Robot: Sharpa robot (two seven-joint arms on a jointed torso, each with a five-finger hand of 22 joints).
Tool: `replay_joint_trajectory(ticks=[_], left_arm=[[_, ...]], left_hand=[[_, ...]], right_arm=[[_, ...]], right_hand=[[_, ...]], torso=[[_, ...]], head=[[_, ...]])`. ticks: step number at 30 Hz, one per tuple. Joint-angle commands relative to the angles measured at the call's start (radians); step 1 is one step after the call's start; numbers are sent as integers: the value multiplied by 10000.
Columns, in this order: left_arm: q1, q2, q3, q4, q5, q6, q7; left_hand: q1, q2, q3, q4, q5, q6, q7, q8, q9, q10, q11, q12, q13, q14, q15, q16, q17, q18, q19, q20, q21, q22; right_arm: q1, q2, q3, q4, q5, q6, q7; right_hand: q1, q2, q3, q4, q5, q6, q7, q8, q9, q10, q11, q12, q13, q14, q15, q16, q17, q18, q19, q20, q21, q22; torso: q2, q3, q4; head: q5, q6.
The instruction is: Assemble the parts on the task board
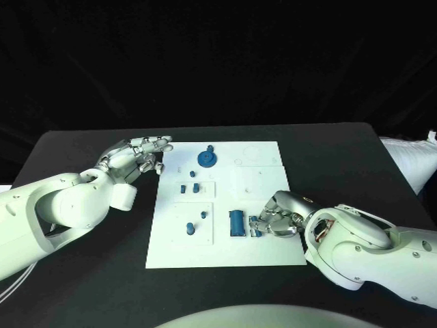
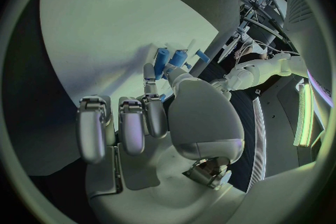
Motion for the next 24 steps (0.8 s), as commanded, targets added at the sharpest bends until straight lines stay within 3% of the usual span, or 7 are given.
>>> replay_joint_trajectory(ticks=[1, 11, 24], left_arm=[[2, 10, 3, 28, -33, 215, 29], [2, 5, 3, 40, -34, 233, 19], [3, -5, 3, 52, -34, 230, 7]], left_hand=[[-13, 93, -44, -4, 30, -95, -2, 26, 0, -84, -2, 34, 12, -56, -20, -57, -8, 149, -40, 0, -36, -8], [-13, 93, -44, -4, 30, -95, -2, 26, 0, -84, -2, 34, 12, -56, -20, -57, -8, 149, -40, 0, -36, -8], [-13, 93, -44, -4, 30, -95, -2, 26, 0, -84, -2, 34, 12, -56, -20, -57, -8, 149, -40, 0, -36, -8]], right_arm=[[17, 22, 5, -60, 87, 459, -34], [60, 103, 8, -245, -164, 805, -83], [72, 238, 8, -267, -340, 834, -74]], right_hand=[[-137, -3, -93, 41, 48, 57, 20, 46, 31, 685, -85, -76, 1932, 1026, -55, 51, 2558, -191, 765, -61, 45, 2009], [-287, 43, -417, 204, -4, 157, -45, 171, 212, 659, -136, -315, 1834, 1026, -95, 52, 2561, -194, 769, -90, 52, 2020], [-363, 7, -871, 346, -154, 220, -105, 326, 451, 685, -182, -251, 1861, 1021, -131, 35, 2535, -189, 762, -123, 35, 2008]], torso=[[0, -11, 6], [-4, -7, 1], [0, -1, 2]], head=[[9, -4], [14, -6], [34, 1]])
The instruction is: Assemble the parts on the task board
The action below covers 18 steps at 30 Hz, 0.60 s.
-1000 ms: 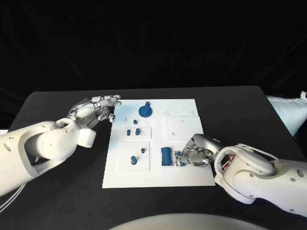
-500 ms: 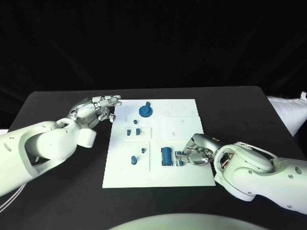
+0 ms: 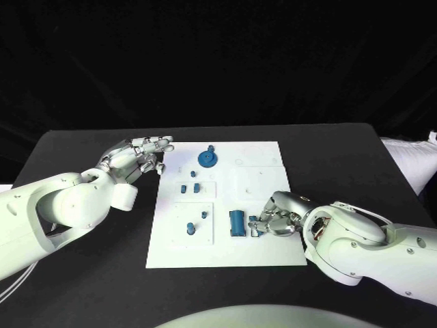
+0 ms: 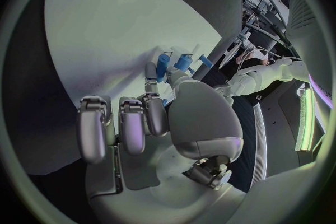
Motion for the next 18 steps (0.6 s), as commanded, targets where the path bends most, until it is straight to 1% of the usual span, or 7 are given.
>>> replay_joint_trajectory(ticks=[1, 7, 11, 12, 13, 16, 18], left_arm=[[3, 3, 4, 29, -33, 197, 31], [3, 4, 4, 28, -33, 204, 30], [3, 5, 4, 26, -33, 206, 29], [3, 4, 4, 25, -33, 205, 28], [3, 4, 4, 25, -33, 205, 27], [3, 4, 4, 23, -33, 205, 24], [3, 5, 4, 20, -33, 203, 22]], left_hand=[[-13, 93, -44, -4, 30, -95, -3, 25, -1, -84, -2, 35, 15, -57, -20, -56, -10, 149, -40, 0, -37, -9], [-13, 93, -44, -4, 30, -95, -3, 25, -1, -84, -2, 35, 15, -57, -20, -56, -10, 149, -40, 0, -37, -9], [-13, 93, -44, -4, 30, -95, -3, 25, -1, -84, -2, 35, 15, -57, -20, -56, -10, 149, -40, 0, -37, -9], [-13, 93, -44, -4, 30, -95, -3, 25, -1, -84, -2, 35, 15, -57, -20, -56, -10, 149, -40, 0, -37, -9], [-13, 93, -44, -4, 30, -95, -3, 25, -1, -84, -2, 35, 15, -57, -20, -56, -10, 149, -40, 0, -37, -9], [-13, 93, -44, -4, 30, -95, -3, 25, -1, -84, -2, 35, 15, -57, -20, -56, -10, 149, -40, 0, -37, -9], [-13, 93, -44, -4, 30, -95, -3, 25, -1, -84, -2, 35, 15, -57, -20, -56, -10, 149, -40, 0, -37, -9]], right_arm=[[-8, 32, -4, 35, -217, 219, -45], [-8, 53, -4, 62, -218, 191, -30], [-8, 50, -4, 74, -251, 107, -18], [-8, 47, -4, 78, -263, 75, -15], [-8, 42, -4, 82, -275, 49, -12], [-8, 24, -4, 91, -315, -30, 2], [-8, 12, -4, 95, -336, -73, 11]], right_hand=[[-60, 25, -100, 28, -5, 89, -41, 75, 72, 696, -111, 95, 1873, 1024, -63, 42, 2539, -191, 765, -53, 44, 2020], [-99, 169, -287, 173, 39, 171, -103, 208, 219, 768, -164, 425, 2011, 1039, -109, 86, 2607, -216, 804, -86, 125, 2103], [-446, 240, -716, 576, -1, 197, -149, 334, 380, 787, -207, 472, 2039, 1043, -143, 100, 2628, -225, 820, -117, 156, 2136], [-631, 271, -886, 678, -166, 193, -155, 365, 425, 789, -212, 472, 2042, 1043, -145, 100, 2629, -227, 823, -126, 162, 2143], [-857, 328, -1074, 696, -435, 181, -165, 393, 472, 791, -209, 472, 2045, 1043, -155, 100, 2629, -229, 825, -131, 167, 2148], [-1307, 373, -1508, 707, -1013, 146, -166, 449, 569, 794, -219, 471, 2052, 1043, -158, 100, 2629, -229, 827, -143, 170, 2153], [-1613, 414, -1812, 720, -1317, 117, -164, 485, 637, 797, -221, 473, 2057, 1043, -158, 100, 2629, -229, 827, -146, 170, 2155]], torso=[[4, 5, 0], [3, 7, -3], [3, 9, -5], [3, 9, -5], [3, 9, -5], [5, 13, -3], [0, 12, -6]], head=[[6, 1], [3, 2], [4, 2], [4, 2], [4, 2], [2, 9], [-3, 17]])
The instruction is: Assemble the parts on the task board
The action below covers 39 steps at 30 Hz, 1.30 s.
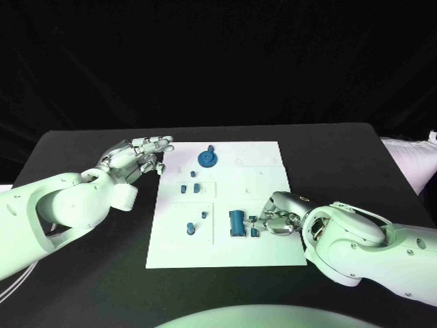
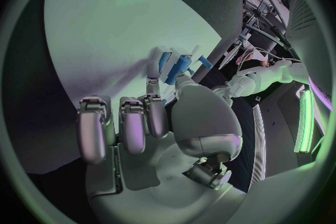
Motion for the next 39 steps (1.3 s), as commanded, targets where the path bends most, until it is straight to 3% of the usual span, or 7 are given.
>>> replay_joint_trajectory(ticks=[1, 17, 21, 27, 31, 34, 39], left_arm=[[3, 9, 4, 19, -32, 193, 35], [0, 16, 1, -9, -34, 212, 46], [-3, 39, -2, -41, -34, 205, 59], [-43, 161, -6, -215, -16, 80, 186], [-144, 334, -6, -480, 170, -179, 394], [-211, 551, -4, -821, 331, -468, 653], [-295, 1037, 0, -1597, 627, -983, 1129]], left_hand=[[-13, 93, -44, -4, 30, -95, -2, 26, -1, -84, -1, 35, 16, -57, -20, -56, -11, 150, -40, 0, -38, -10], [-13, 93, -44, -4, 30, -95, -2, 26, -1, -84, -1, 35, 16, -57, -20, -56, -11, 150, -40, 0, -38, -10], [-16, 103, -50, -8, 33, -106, 1, 34, 1, -112, 3, 67, 17, -76, -14, -65, -47, 152, -53, 6, -64, -28], [-50, 103, -79, 3, 26, -103, -1, 54, 5, -132, 9, 118, 23, -251, 1, -210, -360, 183, -173, 17, -278, -183], [-61, 134, -140, -24, 1, -93, -11, 139, 11, -227, 30, 325, 32, -1806, 60, -1486, -2656, 179, -858, 83, -712, -362], [-18, 187, -140, -58, -16, -26, -30, 220, 19, -240, 38, 451, 29, -2544, 96, -2042, -2977, 168, -1482, 138, -1140, -566], [2, 268, 18, -61, -88, -69, 37, 194, -17, -342, 192, 346, -243, -3920, 456, -4894, -4524, 64, -3362, 440, -2594, -1398]], right_arm=[[-6, -4, -1, 37, -206, -102, 78], [-9, -494, 1, 288, 172, -635, 553], [59, -667, 3, 204, 1416, -1484, 1784], [657, -704, 3, -614, 5449, -1834, 5123], [1098, -449, 2, -1586, 8216, -1661, 6983], [1370, -89, 2, -2431, 10111, -1425, 7989], [1568, 756, 22, -3847, 12123, -900, 9013]], right_hand=[[-311, 60, -337, 13, -307, -62, 2, 71, 75, 802, -71, 47, 2049, 1044, -86, 60, 2630, -71, 828, -76, 45, 2159], [1767, 128, -889, -520, -184, -700, 161, -51, 320, 752, 50, -187, 2001, 1009, -11, -46, 2470, -22, 745, -35, -131, 2004], [2194, 145, -1007, -605, 369, -1464, 504, -591, 92, 599, 336, -771, 1804, 958, 222, -205, 2236, 48, 618, 141, -399, 1758], [3124, 324, -1041, -988, 455, -1918, 798, -1051, -295, 100, 597, -2438, 1182, 785, 445, -723, 1523, 255, 252, 389, -1165, 1071], [3852, 457, -990, -1382, 385, -2129, 934, -1210, -560, -1423, 726, -6799, -722, -29, 548, -2906, -975, 879, -1060, 500, -3884, -1261], [4420, 533, -921, -1567, 271, -2375, 1071, -1253, -777, -2690, 902, -10310, -2881, -1294, 719, -6526, -4394, 1609, -2956, 641, -8092, -4722], [5310, 714, -565, -1692, -69, -2648, 1354, -1283, -1139, -3368, 1246, -12452, -5518, -2759, 1136, -10218, -6793, 1584, -3858, 1015, -10194, -6220]], torso=[[-4, 1, -4], [-9, 3, -27], [-34, -15, -27], [-165, -69, -52], [-344, -133, -90], [-506, -188, -113], [-819, -285, -180]], head=[[-9, 17], [-42, 69], [-80, 130], [-161, 292], [-198, 509], [-166, 711], [-150, 1090]])
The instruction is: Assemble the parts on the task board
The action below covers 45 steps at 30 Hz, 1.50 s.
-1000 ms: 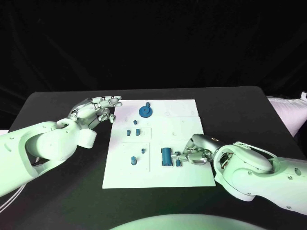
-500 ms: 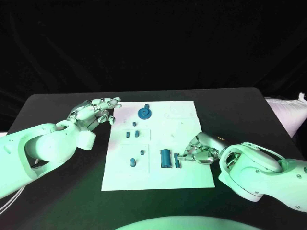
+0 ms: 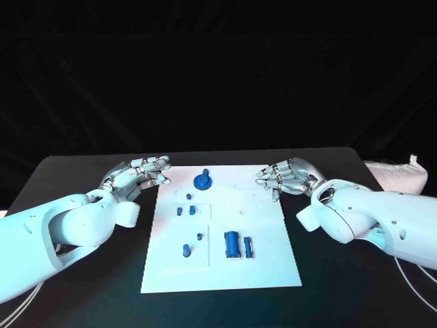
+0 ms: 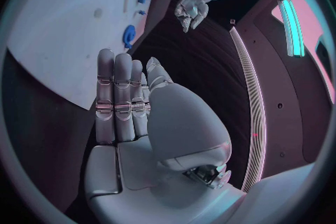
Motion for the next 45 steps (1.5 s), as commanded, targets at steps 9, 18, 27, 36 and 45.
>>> replay_joint_trajectory(ticks=[9, 18, 27, 36, 45], left_arm=[[-73, 1270, 43, -1852, 616, -949, 1301], [-79, 1977, 56, -2606, 611, -993, 1423], [-149, 1874, 89, -2283, 333, -1341, 1158], [-502, 1286, 292, -664, -540, -3475, 1430], [-846, 714, 490, 912, -1391, -5552, 1695]], left_hand=[[-262, -103, -61, 118, -175, -119, 69, -477, -26, -112, 298, -1229, -362, -58, 733, -4674, -2303, 160, -2059, 979, -2620, -2193], [-181, 53, -823, 96, -160, -100, 162, -626, -27, -199, 416, -1892, -353, 182, 943, -6151, -2883, 229, -1985, 1173, -3251, -3215], [-5755, 1052, -2280, 215, -740, -4446, -664, -1269, -680, -4726, -276, -2598, -976, -3926, 318, -7108, -3600, -502, -5361, 43, -4237, -4874], [-8148, 1052, -2888, 215, -1543, -6306, -1025, -1269, -680, -6667, -1211, -2598, -976, -5705, -512, -7469, -3600, -760, -6829, -438, -4237, -5549], [-9696, 1052, -3282, 215, -1543, -7505, -1786, -1269, -680, -7919, -1211, -2598, -976, -6857, -512, -8269, -3600, -1629, -7778, -750, -4237, -5987]], right_arm=[[120, 2030, 175, -3121, 4401, 1486, 2926], [124, 2822, 224, -4342, 4016, 1916, 3220], [114, 2756, 181, -3951, 4169, 980, 2970], [56, 2455, -10, -2040, 5039, -1089, 3798], [15, 2243, -144, -697, 5650, -2544, 4379]], right_hand=[[948, -231, 1030, 72, -292, -235, 156, -12, -1160, -123, 659, -1712, -6224, -1022, 875, -5152, -3963, 43, -818, 957, -3838, -3143], [698, -473, 1509, -64, -284, -38, 285, -26, -1674, 207, 589, -1744, -7822, 109, 794, -5750, -5137, 56, 273, 803, -4531, -4181], [-5993, -386, 687, -1205, -888, -4352, -421, -651, -2841, -4750, -609, -2375, -8477, -5198, 79, -6398, -5902, -697, -4583, 85, -5672, -5578], [-8821, -386, 687, -1205, -1716, -6188, -1393, -651, -2841, -6855, -609, -2375, -8477, -7454, 79, -6398, -6822, -917, -6654, -878, -5672, -6136], [-10679, -386, 687, -1205, -1716, -7388, -1393, -651, -2841, -8244, -609, -2375, -8477, -8938, 79, -6398, -6822, -1776, -8013, -878, -5672, -6502]], torso=[[-736, -170, -115], [-933, -85, -59], [-934, -12, -185], [-1074, 243, -490], [-1080, 254, -503]], head=[[118, 834], [299, 834], [487, 942], [1085, 1245], [1112, 1259]])
